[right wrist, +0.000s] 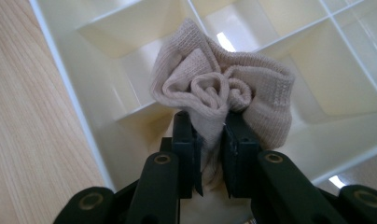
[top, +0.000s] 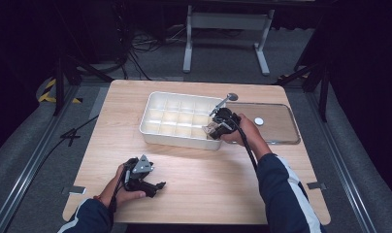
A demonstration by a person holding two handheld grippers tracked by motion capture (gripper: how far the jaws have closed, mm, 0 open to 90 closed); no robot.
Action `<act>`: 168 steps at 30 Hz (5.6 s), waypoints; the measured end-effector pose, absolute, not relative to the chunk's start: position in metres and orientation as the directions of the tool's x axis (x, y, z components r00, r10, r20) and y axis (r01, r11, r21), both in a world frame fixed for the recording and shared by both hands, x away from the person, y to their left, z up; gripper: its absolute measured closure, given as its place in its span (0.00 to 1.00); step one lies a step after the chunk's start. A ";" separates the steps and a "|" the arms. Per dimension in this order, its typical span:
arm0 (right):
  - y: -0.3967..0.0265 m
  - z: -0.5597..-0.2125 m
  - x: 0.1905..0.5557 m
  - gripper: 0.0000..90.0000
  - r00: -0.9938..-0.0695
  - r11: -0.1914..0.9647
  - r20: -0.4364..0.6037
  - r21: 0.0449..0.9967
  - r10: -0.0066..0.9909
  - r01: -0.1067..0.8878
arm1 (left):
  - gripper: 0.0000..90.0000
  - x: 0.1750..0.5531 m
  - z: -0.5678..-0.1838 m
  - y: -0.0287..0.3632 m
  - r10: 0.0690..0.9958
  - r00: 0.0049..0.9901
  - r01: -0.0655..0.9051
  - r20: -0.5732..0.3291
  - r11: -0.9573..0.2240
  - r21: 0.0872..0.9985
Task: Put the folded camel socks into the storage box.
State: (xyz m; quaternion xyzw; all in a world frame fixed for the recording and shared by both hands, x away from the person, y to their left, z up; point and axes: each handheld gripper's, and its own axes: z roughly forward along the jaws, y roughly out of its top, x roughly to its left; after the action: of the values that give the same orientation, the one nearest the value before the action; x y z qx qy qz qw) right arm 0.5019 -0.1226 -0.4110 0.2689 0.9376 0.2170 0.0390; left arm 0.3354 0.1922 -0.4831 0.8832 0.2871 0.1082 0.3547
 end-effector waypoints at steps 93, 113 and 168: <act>-0.154 -0.371 0.444 0.69 -0.857 0.693 -0.075 0.627 0.509 0.356 | 0.15 0.335 -0.483 0.192 0.580 0.814 0.427 -0.012 -0.586 0.688; -0.185 -0.366 0.417 0.51 -0.825 0.672 -0.143 0.663 0.547 0.330 | 0.15 0.335 -0.483 0.192 0.579 0.815 0.426 -0.011 -0.586 0.689; -0.274 -0.436 0.346 0.37 -0.769 0.679 -0.211 0.642 0.603 0.356 | 0.15 0.335 -0.483 0.192 0.582 0.813 0.428 -0.011 -0.585 0.689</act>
State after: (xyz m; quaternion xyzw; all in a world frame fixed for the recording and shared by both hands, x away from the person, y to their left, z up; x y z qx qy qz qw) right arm 0.3463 -0.2738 -0.4360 0.2687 0.8924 0.2972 0.2077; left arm 0.3352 0.1920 -0.4831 0.8837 0.2857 0.1082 0.3546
